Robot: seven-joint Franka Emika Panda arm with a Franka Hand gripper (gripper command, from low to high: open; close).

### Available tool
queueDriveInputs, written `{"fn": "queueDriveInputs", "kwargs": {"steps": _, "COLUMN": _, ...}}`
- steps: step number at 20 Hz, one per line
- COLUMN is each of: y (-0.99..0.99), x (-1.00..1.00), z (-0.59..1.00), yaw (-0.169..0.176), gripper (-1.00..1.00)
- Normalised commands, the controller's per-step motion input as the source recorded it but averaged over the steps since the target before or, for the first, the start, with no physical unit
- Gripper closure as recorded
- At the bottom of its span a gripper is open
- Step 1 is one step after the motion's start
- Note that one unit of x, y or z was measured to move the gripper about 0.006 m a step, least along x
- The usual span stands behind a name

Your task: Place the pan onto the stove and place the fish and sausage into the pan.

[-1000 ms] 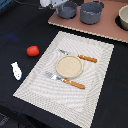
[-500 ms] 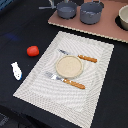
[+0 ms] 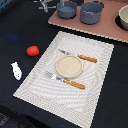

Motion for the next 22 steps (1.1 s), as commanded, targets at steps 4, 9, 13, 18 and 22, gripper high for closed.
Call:
{"fn": "queueDriveInputs", "kwargs": {"steps": 4, "y": -0.97, "x": 0.00, "z": 0.05, "yaw": 0.000, "gripper": -1.00}}
{"fn": "queueDriveInputs", "kwargs": {"steps": 9, "y": -0.99, "x": 0.00, "z": 0.00, "yaw": 0.000, "gripper": -1.00}}
{"fn": "queueDriveInputs", "kwargs": {"steps": 13, "y": -1.00, "x": 0.00, "z": 0.00, "yaw": 0.000, "gripper": -1.00}}
{"fn": "queueDriveInputs", "kwargs": {"steps": 18, "y": -1.00, "x": 0.00, "z": 0.00, "yaw": 0.000, "gripper": -1.00}}
{"fn": "queueDriveInputs", "kwargs": {"steps": 22, "y": -1.00, "x": 0.12, "z": -0.02, "yaw": 0.000, "gripper": -1.00}}
